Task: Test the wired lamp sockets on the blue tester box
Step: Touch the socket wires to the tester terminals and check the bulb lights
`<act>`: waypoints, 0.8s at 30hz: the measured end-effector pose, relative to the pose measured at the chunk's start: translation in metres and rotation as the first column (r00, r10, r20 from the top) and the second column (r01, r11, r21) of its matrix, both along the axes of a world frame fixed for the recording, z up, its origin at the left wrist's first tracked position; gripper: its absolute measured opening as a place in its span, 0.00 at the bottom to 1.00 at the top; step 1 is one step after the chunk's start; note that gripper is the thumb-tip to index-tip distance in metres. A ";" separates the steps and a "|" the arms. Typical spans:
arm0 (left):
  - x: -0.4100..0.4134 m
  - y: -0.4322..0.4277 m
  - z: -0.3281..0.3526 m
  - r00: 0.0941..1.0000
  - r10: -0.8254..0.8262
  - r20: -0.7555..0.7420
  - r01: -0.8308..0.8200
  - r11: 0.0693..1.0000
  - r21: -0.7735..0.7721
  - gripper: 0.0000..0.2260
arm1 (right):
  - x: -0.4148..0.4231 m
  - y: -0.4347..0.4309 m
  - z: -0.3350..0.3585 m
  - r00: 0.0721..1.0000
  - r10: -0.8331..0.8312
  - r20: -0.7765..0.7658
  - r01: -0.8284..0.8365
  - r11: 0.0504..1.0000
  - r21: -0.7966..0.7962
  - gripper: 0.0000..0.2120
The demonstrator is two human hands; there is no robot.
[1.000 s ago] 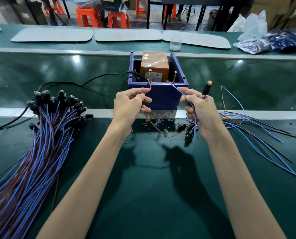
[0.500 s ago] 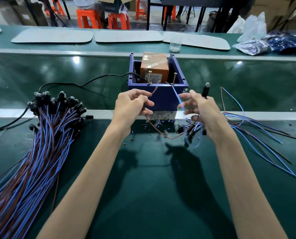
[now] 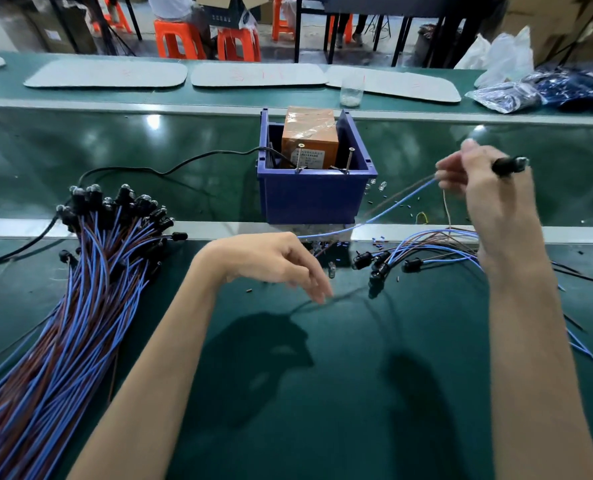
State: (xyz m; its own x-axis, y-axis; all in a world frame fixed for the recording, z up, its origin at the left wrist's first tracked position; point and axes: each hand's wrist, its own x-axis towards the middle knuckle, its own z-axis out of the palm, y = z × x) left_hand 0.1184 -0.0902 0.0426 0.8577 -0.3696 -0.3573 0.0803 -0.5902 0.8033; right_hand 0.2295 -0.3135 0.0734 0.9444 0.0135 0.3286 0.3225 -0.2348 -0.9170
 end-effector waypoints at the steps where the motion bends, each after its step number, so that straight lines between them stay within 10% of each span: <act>1: 0.000 0.005 -0.001 0.999 0.027 0.023 -0.029 0.998 0.050 0.13 | 0.000 0.002 0.000 0.990 -0.093 0.104 0.096 0.995 -0.018 0.14; 5: 0.007 0.029 -0.014 0.955 0.251 0.158 -0.294 0.876 0.382 0.12 | -0.008 0.017 -0.002 0.749 -0.287 0.597 0.387 0.921 -0.042 0.11; 8: 0.009 0.048 -0.025 0.881 0.365 0.301 -0.473 0.645 0.601 0.15 | -0.011 0.027 -0.012 0.715 -0.183 0.675 0.386 0.908 -0.163 0.09; 11: 0.006 0.070 -0.028 0.771 0.508 0.385 -0.619 0.453 0.642 0.19 | -0.003 0.025 -0.030 0.862 0.010 0.506 0.294 0.804 -0.518 0.13; 16: -0.007 0.090 -0.032 0.754 0.612 0.238 -0.536 0.364 0.762 0.18 | 0.011 0.016 -0.058 0.948 0.089 -0.305 -0.316 0.372 -0.873 0.13; 19: -0.009 0.093 -0.031 0.756 0.614 0.226 -0.534 0.379 0.756 0.16 | 0.012 0.016 -0.063 0.915 0.082 -0.395 -0.403 0.230 -0.886 0.13; 24: -0.007 0.088 -0.028 0.739 0.615 0.274 -0.584 0.383 0.715 0.16 | 0.017 0.013 -0.061 0.936 0.074 -0.344 -0.350 0.298 -0.888 0.23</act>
State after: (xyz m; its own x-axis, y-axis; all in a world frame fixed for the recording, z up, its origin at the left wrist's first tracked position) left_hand 0.1115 -0.0025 0.0149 0.7302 0.6321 -0.2592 0.6733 -0.7302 0.1161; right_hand 0.2463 -0.3002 0.0125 0.8912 0.3866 -0.2371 0.3502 -0.9188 -0.1820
